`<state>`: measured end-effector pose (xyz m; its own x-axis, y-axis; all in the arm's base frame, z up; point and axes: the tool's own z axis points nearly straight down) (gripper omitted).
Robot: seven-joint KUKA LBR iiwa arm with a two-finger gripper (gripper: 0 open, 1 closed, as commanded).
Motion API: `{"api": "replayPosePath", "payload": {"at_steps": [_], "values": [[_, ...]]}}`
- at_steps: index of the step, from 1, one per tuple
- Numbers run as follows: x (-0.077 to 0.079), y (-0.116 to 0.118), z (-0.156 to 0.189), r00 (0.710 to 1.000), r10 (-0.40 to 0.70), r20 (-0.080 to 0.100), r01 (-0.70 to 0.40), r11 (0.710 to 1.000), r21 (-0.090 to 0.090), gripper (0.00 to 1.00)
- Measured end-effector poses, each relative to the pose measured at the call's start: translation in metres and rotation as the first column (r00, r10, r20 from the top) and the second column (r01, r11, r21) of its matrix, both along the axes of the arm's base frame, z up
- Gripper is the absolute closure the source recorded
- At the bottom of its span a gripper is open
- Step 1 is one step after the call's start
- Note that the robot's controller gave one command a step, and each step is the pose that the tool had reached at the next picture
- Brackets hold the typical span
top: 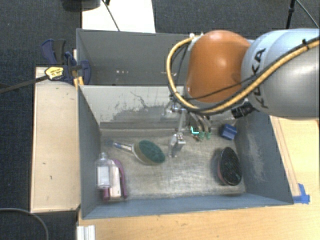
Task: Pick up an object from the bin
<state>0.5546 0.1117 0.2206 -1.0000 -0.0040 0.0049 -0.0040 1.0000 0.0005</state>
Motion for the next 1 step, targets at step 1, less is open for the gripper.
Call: {"api": "replayPosePath", "payload": {"at_steps": [1], "values": [[-0.0196,0.0426,-0.1504,0.979,-0.205,0.013,0.205,0.979,0.004,0.00]]}}
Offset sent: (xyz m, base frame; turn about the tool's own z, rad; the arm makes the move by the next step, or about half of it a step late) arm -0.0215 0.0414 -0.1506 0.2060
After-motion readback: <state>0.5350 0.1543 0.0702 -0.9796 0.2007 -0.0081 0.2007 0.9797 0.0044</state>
